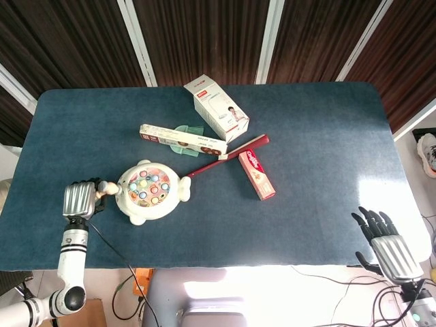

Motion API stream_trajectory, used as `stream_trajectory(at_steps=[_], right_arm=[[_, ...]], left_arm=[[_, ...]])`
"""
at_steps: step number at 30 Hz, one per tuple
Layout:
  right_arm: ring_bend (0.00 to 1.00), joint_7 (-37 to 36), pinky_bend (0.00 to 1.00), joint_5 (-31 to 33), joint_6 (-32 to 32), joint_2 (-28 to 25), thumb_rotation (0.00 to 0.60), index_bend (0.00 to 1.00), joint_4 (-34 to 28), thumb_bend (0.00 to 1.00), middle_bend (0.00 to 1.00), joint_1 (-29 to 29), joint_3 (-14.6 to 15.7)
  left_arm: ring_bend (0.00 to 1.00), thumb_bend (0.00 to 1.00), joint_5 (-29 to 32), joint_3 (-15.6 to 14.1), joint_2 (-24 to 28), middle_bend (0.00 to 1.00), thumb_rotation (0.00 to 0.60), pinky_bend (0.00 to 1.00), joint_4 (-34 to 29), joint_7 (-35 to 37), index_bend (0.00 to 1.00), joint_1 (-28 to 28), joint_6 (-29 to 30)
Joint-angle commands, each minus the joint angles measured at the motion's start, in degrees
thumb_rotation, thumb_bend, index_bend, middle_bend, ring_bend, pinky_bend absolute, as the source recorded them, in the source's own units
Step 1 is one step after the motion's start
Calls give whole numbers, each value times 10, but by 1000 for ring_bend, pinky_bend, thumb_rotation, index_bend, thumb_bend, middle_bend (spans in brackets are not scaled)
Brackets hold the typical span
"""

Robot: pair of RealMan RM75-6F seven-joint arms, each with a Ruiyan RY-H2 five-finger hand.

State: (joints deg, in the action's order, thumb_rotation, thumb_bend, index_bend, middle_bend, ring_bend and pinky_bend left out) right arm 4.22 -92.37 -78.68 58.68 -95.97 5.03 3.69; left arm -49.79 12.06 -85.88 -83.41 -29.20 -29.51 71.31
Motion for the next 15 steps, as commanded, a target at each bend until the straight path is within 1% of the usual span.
stream_trajectory(at_steps=[1,6,9,15], right_arm=[[0,3,0,-1,1,1,600,0,0,289,0,0,1],[0,7,0,0,4,3,600,0,0,289,0,1,1],[0,8,0,1,4,3,600,0,-1,289,0,1,1],[0,8,0,1,1,2,600,0,-1,289,0,-1,1]], left_arm=[[504,622,-5,-18,5,668,600,493,33,41,760,25,-21],[498,571,-28,-32,-19,645,600,493,80,84,729,38,-36],[496,560,-42,-38,-33,611,600,493,111,91,714,39,-38],[490,551,-53,-39,-53,598,600,493,151,94,704,42,-47]])
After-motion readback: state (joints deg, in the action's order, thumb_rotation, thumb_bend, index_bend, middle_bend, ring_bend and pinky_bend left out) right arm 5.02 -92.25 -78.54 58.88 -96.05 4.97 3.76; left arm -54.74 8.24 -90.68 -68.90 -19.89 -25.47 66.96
